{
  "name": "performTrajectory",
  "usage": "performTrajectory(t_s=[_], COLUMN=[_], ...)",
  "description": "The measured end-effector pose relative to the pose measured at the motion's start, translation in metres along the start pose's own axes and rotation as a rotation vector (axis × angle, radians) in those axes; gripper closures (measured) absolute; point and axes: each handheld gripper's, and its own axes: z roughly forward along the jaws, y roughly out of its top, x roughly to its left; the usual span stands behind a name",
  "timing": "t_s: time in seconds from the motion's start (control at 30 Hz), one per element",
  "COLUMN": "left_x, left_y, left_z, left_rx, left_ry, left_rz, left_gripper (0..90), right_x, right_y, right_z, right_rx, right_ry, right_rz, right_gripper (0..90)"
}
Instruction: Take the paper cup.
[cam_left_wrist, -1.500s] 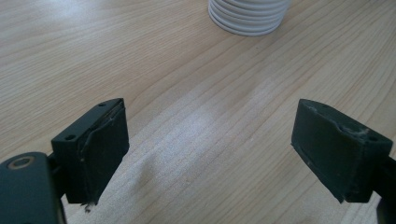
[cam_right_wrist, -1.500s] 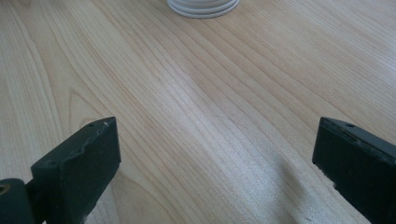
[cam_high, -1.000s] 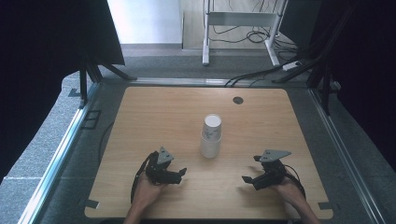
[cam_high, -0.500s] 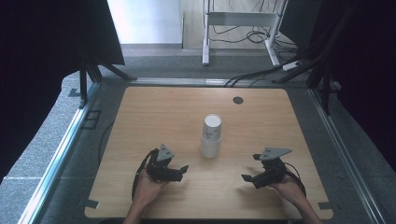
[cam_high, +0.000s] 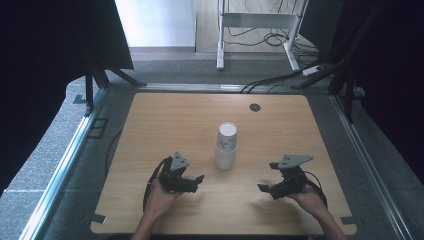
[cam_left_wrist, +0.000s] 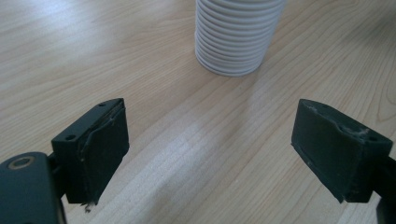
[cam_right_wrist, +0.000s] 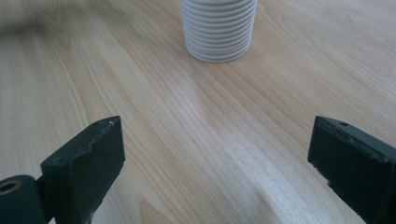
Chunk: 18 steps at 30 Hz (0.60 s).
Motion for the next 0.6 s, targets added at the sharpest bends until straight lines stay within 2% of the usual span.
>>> performTrajectory(t_s=[0.23,0.6], left_x=[0.001,0.005], left_y=[0.008,0.021], left_z=[0.0,0.004], left_rx=[-0.005,-0.034], left_ry=[-0.015,-0.062], left_rz=[0.002,0.0], left_gripper=[10.9,10.9], right_x=[-0.001,-0.002], right_y=[0.005,0.019], right_z=[-0.002,-0.005], right_rx=[-0.008,-0.033], right_ry=[0.007,0.013], right_rz=[0.01,0.017], right_gripper=[4.3,5.2])
